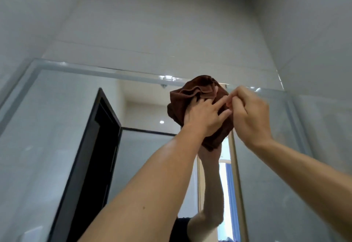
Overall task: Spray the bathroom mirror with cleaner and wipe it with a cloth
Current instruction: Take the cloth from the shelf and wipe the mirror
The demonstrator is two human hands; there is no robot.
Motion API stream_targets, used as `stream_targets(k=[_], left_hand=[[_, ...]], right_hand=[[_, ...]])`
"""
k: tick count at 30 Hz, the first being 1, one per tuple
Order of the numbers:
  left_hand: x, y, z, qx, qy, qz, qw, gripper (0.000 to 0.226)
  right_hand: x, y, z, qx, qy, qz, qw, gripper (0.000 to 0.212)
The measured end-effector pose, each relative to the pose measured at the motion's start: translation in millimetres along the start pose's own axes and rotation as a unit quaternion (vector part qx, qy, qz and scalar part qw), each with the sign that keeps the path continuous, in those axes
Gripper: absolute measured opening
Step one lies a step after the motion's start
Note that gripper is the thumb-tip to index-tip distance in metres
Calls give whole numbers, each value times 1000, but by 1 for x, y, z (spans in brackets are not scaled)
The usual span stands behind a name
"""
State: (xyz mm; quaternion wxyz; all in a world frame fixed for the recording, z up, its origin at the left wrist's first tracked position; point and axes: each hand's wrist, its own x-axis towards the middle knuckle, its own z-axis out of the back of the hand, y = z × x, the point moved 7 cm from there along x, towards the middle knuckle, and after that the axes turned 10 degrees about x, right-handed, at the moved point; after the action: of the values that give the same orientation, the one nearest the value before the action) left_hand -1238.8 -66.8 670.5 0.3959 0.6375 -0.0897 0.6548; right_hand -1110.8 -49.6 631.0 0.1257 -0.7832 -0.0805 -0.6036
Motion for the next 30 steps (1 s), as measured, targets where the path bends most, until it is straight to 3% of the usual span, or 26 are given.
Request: stream_targets(k=[5, 18, 22, 27, 30], left_hand=[[-14, 58, 2, 53, -27, 33, 998, 61], [-170, 392, 46, 95, -28, 290, 952, 72], [-173, 403, 47, 98, -21, 294, 951, 70], [-158, 386, 42, 84, -30, 362, 928, 72], [-127, 355, 41, 84, -26, 337, 937, 73]], right_hand=[[-10, 9, -27, 10, 10, -11, 1000, 18], [-24, 99, -155, 68, 93, 1, 993, 15], [-25, 102, -171, 28, 123, 3, 992, 21], [-18, 82, -166, -57, 180, 20, 982, 31], [-16, 70, -160, -76, 204, 15, 976, 34]])
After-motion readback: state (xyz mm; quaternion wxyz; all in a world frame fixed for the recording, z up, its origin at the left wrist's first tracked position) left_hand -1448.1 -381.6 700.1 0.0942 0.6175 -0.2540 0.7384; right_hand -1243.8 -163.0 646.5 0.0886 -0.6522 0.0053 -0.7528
